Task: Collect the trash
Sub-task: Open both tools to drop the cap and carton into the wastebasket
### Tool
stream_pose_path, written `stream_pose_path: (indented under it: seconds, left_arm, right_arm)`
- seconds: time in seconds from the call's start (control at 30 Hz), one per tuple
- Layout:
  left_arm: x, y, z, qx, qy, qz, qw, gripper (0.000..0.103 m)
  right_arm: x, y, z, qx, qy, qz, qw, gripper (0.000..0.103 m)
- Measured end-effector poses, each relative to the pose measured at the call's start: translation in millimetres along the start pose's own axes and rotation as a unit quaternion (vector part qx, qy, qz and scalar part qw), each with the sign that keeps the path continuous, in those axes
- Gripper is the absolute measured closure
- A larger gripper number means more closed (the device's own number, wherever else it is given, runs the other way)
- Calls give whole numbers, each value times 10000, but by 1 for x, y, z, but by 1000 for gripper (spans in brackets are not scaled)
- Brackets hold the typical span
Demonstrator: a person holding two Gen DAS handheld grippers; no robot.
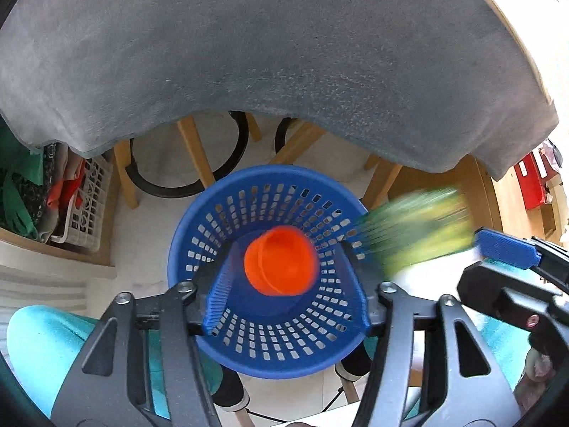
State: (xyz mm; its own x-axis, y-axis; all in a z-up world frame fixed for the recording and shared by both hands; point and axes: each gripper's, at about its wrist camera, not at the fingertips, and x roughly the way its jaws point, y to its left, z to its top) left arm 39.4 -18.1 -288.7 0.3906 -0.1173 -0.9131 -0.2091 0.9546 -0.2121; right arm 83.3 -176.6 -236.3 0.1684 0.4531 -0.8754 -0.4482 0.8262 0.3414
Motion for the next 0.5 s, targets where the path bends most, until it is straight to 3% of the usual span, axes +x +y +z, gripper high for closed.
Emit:
stream_pose_path:
  seconds: [0.13,0.5]
  left_arm:
    - [-4,1,0,-31,-53,-24,10000,36]
    - [-23,-7,3,34,-272,-35,9996,36]
  right_arm:
    - [-1,0,1,64,-59,3,10000,23]
    - [-23,1,2,8,-239,111,9997,23]
